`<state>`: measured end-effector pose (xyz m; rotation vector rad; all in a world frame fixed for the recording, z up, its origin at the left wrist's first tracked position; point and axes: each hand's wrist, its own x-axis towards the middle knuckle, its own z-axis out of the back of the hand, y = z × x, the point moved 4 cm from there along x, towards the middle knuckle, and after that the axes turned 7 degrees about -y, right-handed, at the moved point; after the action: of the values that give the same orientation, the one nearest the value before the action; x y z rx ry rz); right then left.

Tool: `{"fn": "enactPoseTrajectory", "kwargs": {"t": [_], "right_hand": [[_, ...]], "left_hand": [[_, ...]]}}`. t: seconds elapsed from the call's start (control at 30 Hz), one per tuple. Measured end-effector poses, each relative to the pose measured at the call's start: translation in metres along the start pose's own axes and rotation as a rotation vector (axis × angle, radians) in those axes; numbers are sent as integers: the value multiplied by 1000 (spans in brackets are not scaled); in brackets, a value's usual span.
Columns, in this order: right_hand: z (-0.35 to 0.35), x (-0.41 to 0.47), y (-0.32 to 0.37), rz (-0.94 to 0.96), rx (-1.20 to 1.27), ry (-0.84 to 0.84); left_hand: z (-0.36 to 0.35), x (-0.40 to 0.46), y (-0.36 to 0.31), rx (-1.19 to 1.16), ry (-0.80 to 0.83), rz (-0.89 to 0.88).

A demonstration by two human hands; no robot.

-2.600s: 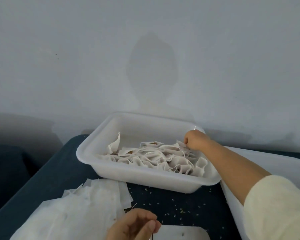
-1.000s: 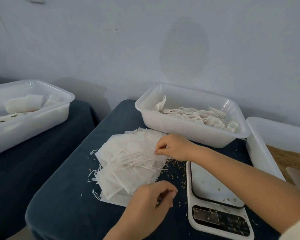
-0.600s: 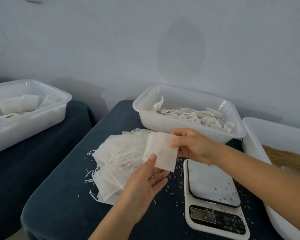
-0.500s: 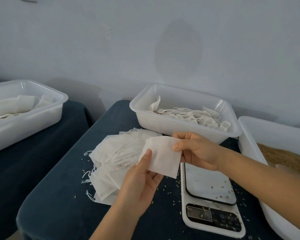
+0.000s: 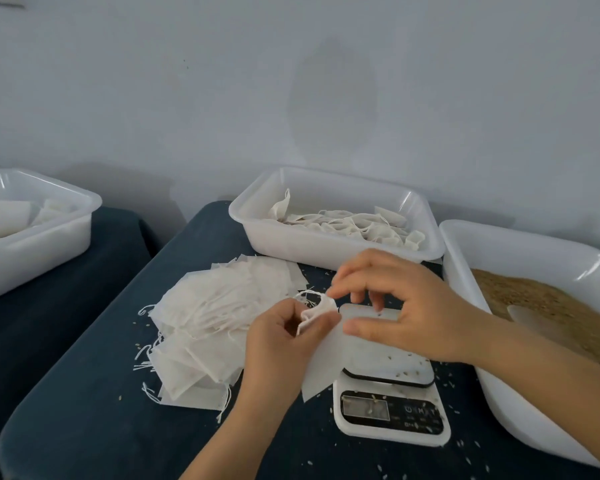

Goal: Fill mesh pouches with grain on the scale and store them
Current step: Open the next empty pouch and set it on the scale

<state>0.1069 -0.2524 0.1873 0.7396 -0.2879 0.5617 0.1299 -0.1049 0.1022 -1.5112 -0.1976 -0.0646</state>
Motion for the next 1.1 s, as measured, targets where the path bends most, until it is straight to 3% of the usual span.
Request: {"fn": "enactPoseTrajectory", "kwargs": {"t": [0.13, 0.27, 0.5, 0.63, 0.73, 0.8, 0.93, 1.1], "right_hand": [[-6, -10, 7, 77, -180, 203], [0, -16, 6, 60, -315, 239], [4, -23, 0, -72, -316, 387], [7, -27, -3, -77, -305, 439], [10, -30, -3, -75, -247, 453], [12, -33, -3, -68, -245, 444], [16, -38, -8, -71, -259, 455], [22, -42, -10, -2, -297, 438]], "left_hand": [[-8, -7, -7, 145, 35, -155], [-16, -12, -6, 212, 68, -226], [-27, -18, -7, 256, 162, -292], [-33, -20, -10, 175, 390, -348], [-35, -23, -10, -1, 650, -274], [-34, -28, -12, -87, 741, -278], [-35, -32, -19, -134, 760, -427], [-37, -28, -22, -40, 746, -478]]}}
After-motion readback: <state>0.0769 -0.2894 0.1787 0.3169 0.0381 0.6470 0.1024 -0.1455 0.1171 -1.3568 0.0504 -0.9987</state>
